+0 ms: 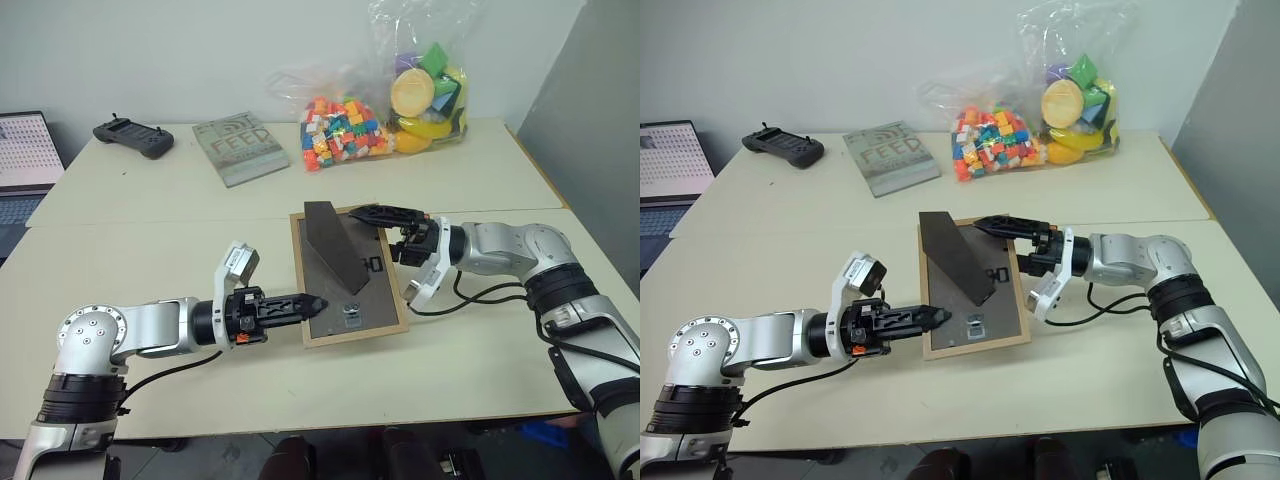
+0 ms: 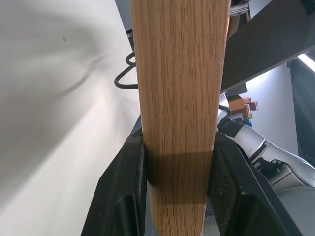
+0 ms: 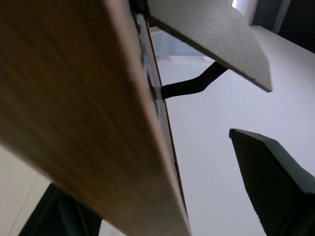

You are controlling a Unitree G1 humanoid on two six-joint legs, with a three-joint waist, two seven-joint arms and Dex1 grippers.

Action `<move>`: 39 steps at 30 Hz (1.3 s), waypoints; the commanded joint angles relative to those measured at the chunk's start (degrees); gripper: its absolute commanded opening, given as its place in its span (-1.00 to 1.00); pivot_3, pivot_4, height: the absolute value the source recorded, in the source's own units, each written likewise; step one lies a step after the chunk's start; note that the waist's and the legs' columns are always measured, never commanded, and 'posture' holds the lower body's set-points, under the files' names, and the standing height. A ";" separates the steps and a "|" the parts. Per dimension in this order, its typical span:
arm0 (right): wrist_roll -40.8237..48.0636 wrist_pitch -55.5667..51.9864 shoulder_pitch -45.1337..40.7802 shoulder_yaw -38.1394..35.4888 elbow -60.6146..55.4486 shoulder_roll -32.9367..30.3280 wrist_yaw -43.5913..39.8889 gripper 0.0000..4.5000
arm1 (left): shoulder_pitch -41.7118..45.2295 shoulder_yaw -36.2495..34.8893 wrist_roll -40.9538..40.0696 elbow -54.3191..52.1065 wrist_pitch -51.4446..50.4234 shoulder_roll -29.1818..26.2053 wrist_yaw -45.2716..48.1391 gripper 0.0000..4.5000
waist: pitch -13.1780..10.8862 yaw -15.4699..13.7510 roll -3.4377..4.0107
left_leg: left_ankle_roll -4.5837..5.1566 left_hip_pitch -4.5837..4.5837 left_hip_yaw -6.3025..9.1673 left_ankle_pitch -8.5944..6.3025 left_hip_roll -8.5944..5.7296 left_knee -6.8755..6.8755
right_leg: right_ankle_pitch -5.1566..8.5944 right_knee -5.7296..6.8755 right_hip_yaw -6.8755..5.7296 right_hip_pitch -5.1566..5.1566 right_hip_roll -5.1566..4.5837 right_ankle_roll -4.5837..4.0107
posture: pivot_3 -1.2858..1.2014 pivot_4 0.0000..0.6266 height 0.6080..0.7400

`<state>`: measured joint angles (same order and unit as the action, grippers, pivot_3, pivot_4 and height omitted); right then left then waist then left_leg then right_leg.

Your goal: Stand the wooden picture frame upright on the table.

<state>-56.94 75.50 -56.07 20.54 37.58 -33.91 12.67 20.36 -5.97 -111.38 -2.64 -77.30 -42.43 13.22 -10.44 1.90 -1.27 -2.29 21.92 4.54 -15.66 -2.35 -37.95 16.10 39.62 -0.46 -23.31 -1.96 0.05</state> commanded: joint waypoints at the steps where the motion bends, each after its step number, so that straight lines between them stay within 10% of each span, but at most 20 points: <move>1: 0.03 0.69 -2.90 0.36 0.39 -0.53 2.92 0.20 | -0.53 -0.40 -1.62 -1.94 2.04 -1.21 1.10 -0.41 | 0.00 0.00 0.00 | 0.00 -0.01 0.00 0.00 0.00 0.00 | 0.00 0.00 0.00 0.00 0.00 0.00 | 0.03 -0.52 1.00; 7: 1.02 1.15 -3.53 1.68 2.24 -1.24 3.00 -0.30 | -0.99 0.11 -1.62 -2.69 2.89 -2.38 1.18 -0.41 | 0.00 0.01 0.00 | 0.00 -0.01 -0.03 0.00 0.02 0.01 | 0.00 0.00 0.02 0.00 0.02 0.00 | 0.03 -0.52 1.00; 10: 2.19 1.60 -3.77 2.39 3.04 -1.62 2.15 -0.39 | -1.20 0.04 -1.62 -3.21 3.85 -2.93 0.95 0.08 | 0.01 0.02 -0.02 | 0.00 -0.01 -0.01 0.00 0.02 0.01 | 0.00 0.00 0.00 0.00 0.02 0.00 | 0.03 -0.52 1.00; 15: 32.28 -0.11 -3.55 8.12 13.97 0.69 -19.77 -0.40 | -0.95 -6.69 0.08 -2.31 12.67 -4.74 -5.34 0.48 | 0.00 0.07 -0.07 | 0.01 -0.02 -0.06 0.00 0.06 0.00 | 0.00 -0.02 0.00 0.04 0.02 -0.01 | 0.03 -0.52 1.00; 19: 70.40 -37.87 3.61 3.44 -1.39 5.78 -55.43 -0.40 | -5.58 -15.87 8.53 -12.88 17.08 -8.95 -7.35 0.85 | 0.00 0.82 -0.14 | 0.04 0.00 -0.09 -0.02 0.29 -0.04 | -0.02 -0.16 -0.09 0.13 0.05 -0.05 | 0.03 -0.52 1.00; 23: 82.64 -68.61 2.81 -2.49 -5.26 9.90 -65.08 -0.40 | -11.52 -15.01 22.11 -30.95 21.91 -8.14 -11.58 1.00 | -0.01 0.36 -0.05 | 0.21 0.09 -0.06 -0.12 0.33 0.02 | -0.05 -0.50 -0.11 0.12 0.04 -0.07 | 0.03 -0.52 1.00; 32: 80.14 -86.29 -5.26 -8.34 14.54 20.63 -69.72 -0.40 | -17.82 -0.38 61.63 -42.63 36.98 -1.40 -9.99 1.00 | 0.00 -0.38 -0.02 | 0.29 0.10 -0.10 -0.19 0.17 0.07 | -0.20 -0.51 -0.08 0.11 0.04 -0.02 | 0.03 -0.52 1.00; 39: 72.12 -76.70 -5.09 -11.05 25.52 25.32 -64.54 -0.24 | -21.64 -0.46 67.39 -41.45 39.99 5.06 -7.87 1.00 | 0.00 -0.36 -0.02 | 0.30 0.23 -0.17 -0.19 0.17 0.03 | -0.23 -0.57 -0.03 0.03 0.02 0.03 | 0.03 -0.52 1.00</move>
<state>16.47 -4.15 -59.95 11.51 62.94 -8.51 -52.69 -1.04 -4.84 -45.52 -43.51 -38.80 -37.64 4.58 -10.44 1.54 -1.29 -1.99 22.13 4.38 -15.86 -2.18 -37.93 15.87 39.08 -0.50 -23.28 -1.94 0.09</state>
